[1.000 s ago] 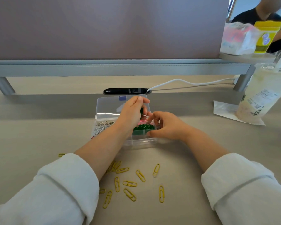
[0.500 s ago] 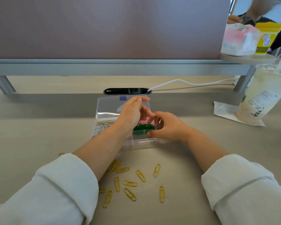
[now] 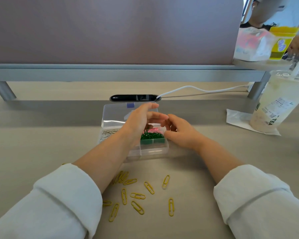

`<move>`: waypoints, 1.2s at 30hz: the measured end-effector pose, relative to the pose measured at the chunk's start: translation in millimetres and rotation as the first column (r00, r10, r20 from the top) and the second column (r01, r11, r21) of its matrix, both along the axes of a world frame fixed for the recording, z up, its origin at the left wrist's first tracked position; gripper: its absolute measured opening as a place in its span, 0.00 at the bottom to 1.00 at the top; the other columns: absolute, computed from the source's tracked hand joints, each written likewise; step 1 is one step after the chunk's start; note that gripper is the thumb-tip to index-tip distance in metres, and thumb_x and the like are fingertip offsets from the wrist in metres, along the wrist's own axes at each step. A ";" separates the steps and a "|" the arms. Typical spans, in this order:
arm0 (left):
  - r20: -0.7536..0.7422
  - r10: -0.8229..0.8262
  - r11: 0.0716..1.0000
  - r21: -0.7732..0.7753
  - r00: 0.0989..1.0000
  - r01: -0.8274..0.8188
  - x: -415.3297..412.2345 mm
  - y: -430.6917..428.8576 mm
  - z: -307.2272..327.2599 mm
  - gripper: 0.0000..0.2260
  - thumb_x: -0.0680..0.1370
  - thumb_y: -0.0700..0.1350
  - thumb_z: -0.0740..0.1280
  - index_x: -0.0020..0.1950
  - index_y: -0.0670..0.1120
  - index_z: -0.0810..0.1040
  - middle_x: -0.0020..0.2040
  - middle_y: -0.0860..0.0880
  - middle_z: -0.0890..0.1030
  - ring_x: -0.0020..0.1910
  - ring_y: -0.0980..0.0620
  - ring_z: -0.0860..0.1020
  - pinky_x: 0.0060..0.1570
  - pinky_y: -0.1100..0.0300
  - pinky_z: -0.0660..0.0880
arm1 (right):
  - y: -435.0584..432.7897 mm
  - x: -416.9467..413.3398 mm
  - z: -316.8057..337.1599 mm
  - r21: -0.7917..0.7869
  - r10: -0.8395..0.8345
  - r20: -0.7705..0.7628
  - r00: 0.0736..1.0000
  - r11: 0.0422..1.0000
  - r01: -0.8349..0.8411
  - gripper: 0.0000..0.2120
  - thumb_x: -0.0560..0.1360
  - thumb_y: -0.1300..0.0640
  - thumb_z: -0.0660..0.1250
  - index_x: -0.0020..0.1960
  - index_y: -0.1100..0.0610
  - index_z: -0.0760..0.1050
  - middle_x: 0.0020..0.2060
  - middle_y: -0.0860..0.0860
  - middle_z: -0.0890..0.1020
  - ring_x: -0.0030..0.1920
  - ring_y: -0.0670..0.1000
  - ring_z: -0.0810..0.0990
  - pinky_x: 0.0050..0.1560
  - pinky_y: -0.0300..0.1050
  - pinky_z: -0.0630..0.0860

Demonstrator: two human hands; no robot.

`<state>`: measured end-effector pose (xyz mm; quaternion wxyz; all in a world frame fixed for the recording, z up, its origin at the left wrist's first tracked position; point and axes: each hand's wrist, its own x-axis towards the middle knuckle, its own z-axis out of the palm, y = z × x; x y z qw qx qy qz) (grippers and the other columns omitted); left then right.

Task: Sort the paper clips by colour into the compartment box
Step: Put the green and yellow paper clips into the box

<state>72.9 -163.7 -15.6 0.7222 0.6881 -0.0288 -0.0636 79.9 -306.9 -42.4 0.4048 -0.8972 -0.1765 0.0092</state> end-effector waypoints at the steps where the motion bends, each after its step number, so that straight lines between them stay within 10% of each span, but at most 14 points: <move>1: -0.018 -0.021 1.000 -0.010 1.000 0.021 0.8 0.1 -0.3 0.14 0.81 0.50 0.48 0.55 0.50 0.72 0.41 0.49 0.84 0.43 0.53 0.80 0.35 0.63 0.72 | 1.0 -0.1 0.6 0.033 -0.031 0.017 0.999 0.999 0.030 0.12 0.71 0.65 0.62 0.38 0.49 0.66 0.34 0.46 0.70 0.33 0.45 0.67 0.35 0.36 0.65; 6: -0.027 0.053 0.996 0.074 0.998 -0.051 2.3 -1.0 2.0 0.13 0.81 0.50 0.50 0.50 0.51 0.74 0.42 0.51 0.82 0.45 0.54 0.78 0.43 0.58 0.67 | 2.6 1.6 -1.1 0.139 -0.156 0.103 0.982 0.980 0.141 0.15 0.71 0.68 0.59 0.36 0.49 0.65 0.31 0.45 0.70 0.31 0.43 0.66 0.34 0.32 0.64; 9: 0.074 0.057 0.916 0.393 0.996 -0.082 2.4 9.4 12.5 0.07 0.78 0.42 0.57 0.45 0.50 0.73 0.46 0.51 0.78 0.48 0.53 0.75 0.45 0.59 0.68 | 2.7 0.7 -1.3 0.166 -0.179 0.215 0.960 0.975 0.145 0.12 0.69 0.68 0.61 0.37 0.50 0.69 0.30 0.44 0.70 0.30 0.43 0.67 0.33 0.30 0.65; 13: 0.023 -0.333 0.277 0.958 0.942 0.074 -1.3 33.4 26.7 0.12 0.77 0.41 0.62 0.58 0.49 0.77 0.56 0.52 0.78 0.52 0.54 0.75 0.49 0.63 0.68 | 11.7 -8.4 -0.8 0.023 0.059 0.325 0.944 0.997 -0.071 0.10 0.66 0.60 0.64 0.43 0.55 0.82 0.36 0.46 0.78 0.36 0.40 0.73 0.37 0.25 0.67; 16: -0.056 -0.434 0.084 0.991 0.899 0.102 -9.6 36.9 27.2 0.14 0.75 0.41 0.65 0.60 0.47 0.78 0.56 0.51 0.80 0.53 0.53 0.77 0.47 0.64 0.69 | 17.2 -12.2 0.4 -0.196 0.212 0.310 0.927 0.968 -0.156 0.12 0.67 0.63 0.65 0.47 0.56 0.83 0.43 0.49 0.81 0.42 0.43 0.73 0.43 0.28 0.68; 26: 0.218 -0.391 0.289 0.952 0.894 -0.106 -8.6 36.3 9.0 0.10 0.73 0.35 0.66 0.50 0.46 0.81 0.44 0.49 0.84 0.44 0.54 0.81 0.51 0.58 0.77 | 13.2 -12.4 1.6 -0.230 0.146 0.333 0.932 0.971 -0.070 0.12 0.65 0.65 0.62 0.43 0.58 0.82 0.37 0.47 0.79 0.40 0.50 0.78 0.45 0.45 0.76; 36: 0.034 -0.462 0.068 0.998 0.886 -0.003 -9.8 40.7 14.1 0.14 0.77 0.40 0.60 0.57 0.49 0.80 0.57 0.50 0.79 0.56 0.50 0.75 0.56 0.59 0.72 | 10.7 -10.9 1.8 -0.239 0.175 0.302 0.937 0.966 -0.103 0.07 0.68 0.59 0.72 0.46 0.57 0.81 0.41 0.48 0.78 0.39 0.47 0.74 0.46 0.44 0.75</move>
